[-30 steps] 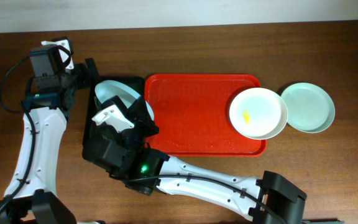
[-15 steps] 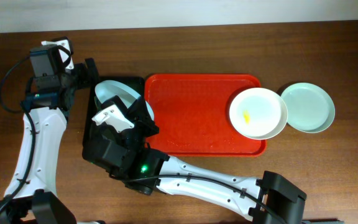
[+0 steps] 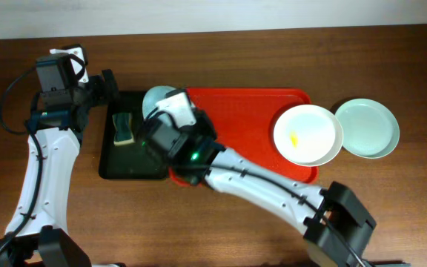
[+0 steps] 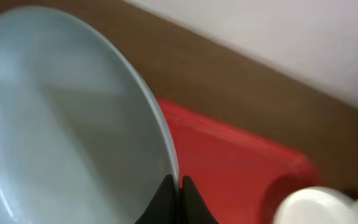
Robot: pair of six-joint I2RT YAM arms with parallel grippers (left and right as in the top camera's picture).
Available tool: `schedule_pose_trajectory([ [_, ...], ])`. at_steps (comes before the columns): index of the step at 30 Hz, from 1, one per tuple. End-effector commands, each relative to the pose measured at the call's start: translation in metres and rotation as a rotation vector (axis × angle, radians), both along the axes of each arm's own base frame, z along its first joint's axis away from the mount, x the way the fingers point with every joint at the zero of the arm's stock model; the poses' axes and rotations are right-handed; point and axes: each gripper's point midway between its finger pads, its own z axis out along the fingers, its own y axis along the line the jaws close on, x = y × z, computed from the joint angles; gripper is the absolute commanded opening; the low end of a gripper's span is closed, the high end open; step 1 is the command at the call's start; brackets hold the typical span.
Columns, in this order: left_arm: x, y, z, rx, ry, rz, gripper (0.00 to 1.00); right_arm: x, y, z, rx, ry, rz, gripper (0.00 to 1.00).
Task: Clean dirty plates on tray and stack at the side
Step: 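Swing the light blue plate right toward the table's right side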
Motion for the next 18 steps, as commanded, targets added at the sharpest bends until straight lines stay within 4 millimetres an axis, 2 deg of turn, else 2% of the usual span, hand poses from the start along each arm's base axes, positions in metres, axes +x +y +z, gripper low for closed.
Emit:
schedule_pose_trajectory([
  [1, 0.001, -0.001, 0.0, -0.002, -0.002, -0.005, 1.0, 0.0, 0.024, -0.026, 0.325, 0.255, 0.074, 0.04],
  [4, 0.001, -0.001, 0.0, -0.002, -0.002, -0.005, 0.99, 0.001, 0.023, -0.036, 0.459, 0.417, 0.138, 0.04],
  [7, 0.001, -0.001, 0.0, -0.002, -0.002, -0.005, 0.99, 0.004, 0.009, -0.041, 0.56, 0.545, 0.155, 0.04],
  [10, 0.001, -0.001, 0.0, -0.002, -0.002, -0.005, 1.0, 0.013, -0.024, -0.046, 0.638, 0.642, 0.105, 0.04],
  [14, 0.001, -0.001, 0.0, -0.002, -0.002, -0.005, 0.99, 0.026, -0.079, -0.047, 0.78, 0.747, 0.012, 0.04],
  [18, 0.001, -0.001, 0.0, -0.002, -0.002, -0.005, 0.99, 0.05, -0.156, -0.045, 0.92, 0.749, -0.135, 0.04],
])
